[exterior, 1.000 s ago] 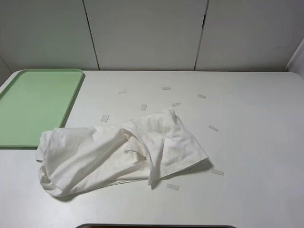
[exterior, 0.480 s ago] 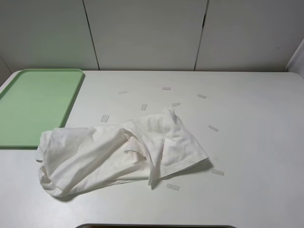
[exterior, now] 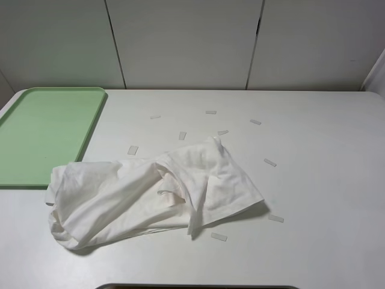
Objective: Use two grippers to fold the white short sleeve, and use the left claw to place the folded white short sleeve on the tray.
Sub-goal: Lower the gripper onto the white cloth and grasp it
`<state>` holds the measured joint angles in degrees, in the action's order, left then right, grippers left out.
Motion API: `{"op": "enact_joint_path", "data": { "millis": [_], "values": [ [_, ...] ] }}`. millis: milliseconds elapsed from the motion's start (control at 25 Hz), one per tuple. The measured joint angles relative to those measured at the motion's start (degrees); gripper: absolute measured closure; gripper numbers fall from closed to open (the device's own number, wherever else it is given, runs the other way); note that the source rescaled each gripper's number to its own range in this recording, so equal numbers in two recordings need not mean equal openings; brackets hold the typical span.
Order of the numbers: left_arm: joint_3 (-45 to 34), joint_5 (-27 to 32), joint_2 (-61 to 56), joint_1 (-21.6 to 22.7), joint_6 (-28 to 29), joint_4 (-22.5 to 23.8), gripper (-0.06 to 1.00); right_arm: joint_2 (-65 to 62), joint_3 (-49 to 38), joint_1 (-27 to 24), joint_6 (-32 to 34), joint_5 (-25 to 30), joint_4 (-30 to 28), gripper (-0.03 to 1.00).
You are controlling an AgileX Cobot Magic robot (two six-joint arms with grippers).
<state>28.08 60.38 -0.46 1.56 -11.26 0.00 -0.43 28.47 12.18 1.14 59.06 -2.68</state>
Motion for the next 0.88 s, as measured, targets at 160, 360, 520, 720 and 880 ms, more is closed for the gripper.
{"op": "enact_joint_path", "data": {
  "millis": [160,360,520,720,880],
  "values": [
    [0.0,0.0,0.0,0.0,0.2,-2.2,-0.05,0.0,0.0,0.0,0.0,0.0,0.0,-0.03],
    [0.0,-0.1,4.2,0.0,2.3,-10.5,-0.05,0.0,0.0,0.0,0.0,0.0,0.0,-0.03],
    [0.1,-2.8,17.1,0.0,2.9,-17.6,-0.05,0.0,0.0,0.0,0.0,0.0,0.0,-0.03],
    [0.2,-11.5,39.1,0.0,2.3,-24.2,-0.05,0.0,0.0,0.0,0.0,0.0,0.0,-0.03],
    [0.2,-15.4,47.4,0.0,2.0,-25.3,-0.05,0.0,0.0,0.0,0.0,0.0,0.0,-0.03]
  ]
}}
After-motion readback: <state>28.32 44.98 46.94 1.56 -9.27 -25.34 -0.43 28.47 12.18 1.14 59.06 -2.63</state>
